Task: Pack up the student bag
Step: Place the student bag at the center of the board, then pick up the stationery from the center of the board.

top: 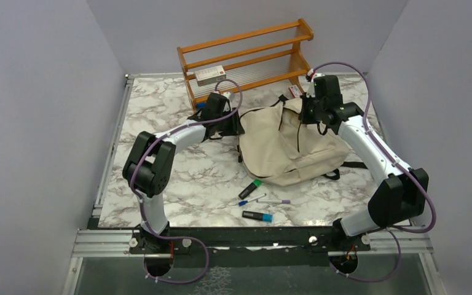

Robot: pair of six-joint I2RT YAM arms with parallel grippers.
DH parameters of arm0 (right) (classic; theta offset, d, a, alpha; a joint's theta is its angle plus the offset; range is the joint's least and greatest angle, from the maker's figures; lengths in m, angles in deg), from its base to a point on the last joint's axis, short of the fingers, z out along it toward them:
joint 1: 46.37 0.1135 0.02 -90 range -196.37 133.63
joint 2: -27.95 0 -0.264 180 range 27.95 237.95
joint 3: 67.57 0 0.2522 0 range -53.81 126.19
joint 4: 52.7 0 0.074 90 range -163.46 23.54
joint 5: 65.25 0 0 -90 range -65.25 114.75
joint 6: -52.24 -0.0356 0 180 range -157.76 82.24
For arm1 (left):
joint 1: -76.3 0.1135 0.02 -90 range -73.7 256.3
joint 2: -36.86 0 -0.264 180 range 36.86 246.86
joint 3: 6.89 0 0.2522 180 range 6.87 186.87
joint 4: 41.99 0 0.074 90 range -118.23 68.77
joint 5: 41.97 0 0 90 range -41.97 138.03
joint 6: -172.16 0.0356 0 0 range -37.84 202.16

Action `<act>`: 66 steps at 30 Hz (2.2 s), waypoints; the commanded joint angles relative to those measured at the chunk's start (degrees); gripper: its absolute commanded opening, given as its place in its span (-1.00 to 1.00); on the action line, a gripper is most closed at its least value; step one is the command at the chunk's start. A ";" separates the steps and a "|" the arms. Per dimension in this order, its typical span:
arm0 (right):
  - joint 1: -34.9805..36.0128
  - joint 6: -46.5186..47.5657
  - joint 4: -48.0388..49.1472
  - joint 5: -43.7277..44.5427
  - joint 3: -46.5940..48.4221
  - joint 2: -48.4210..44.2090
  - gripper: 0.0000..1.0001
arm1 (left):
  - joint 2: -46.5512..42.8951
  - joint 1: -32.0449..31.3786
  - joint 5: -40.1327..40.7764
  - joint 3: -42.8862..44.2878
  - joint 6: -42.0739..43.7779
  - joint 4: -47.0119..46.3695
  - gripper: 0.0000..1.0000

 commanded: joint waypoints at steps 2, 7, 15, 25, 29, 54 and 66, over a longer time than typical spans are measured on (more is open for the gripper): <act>-0.76 -0.14 -1.59 -1.17 -1.00 -2.63 -0.99 | -9.81 0.82 3.81 0.68 2.60 -0.15 -0.11; -0.73 -0.49 0.06 -4.14 -1.78 -3.81 -0.99 | -14.84 -0.57 -1.13 1.95 2.44 -5.66 -0.09; -0.76 -3.22 3.36 -5.45 -2.94 -6.89 -0.99 | -12.28 -9.30 -8.65 2.73 -0.12 -17.59 -0.64; -0.76 -4.36 4.52 -5.82 -4.29 -8.40 -0.99 | -3.84 -14.56 -12.10 8.01 -2.76 -22.35 -1.00; -0.76 -4.66 4.82 -5.81 -4.73 -9.04 -0.99 | -1.21 -15.52 -12.33 9.13 -2.79 -22.36 -1.00; -0.76 -2.60 6.45 -6.11 -6.17 -11.29 -0.99 | -3.51 -14.22 -6.59 13.00 6.29 -9.84 -0.44; -0.76 -2.98 7.84 -5.79 -7.36 -10.31 -0.99 | -24.56 -5.79 8.48 -9.87 9.90 -1.05 -0.22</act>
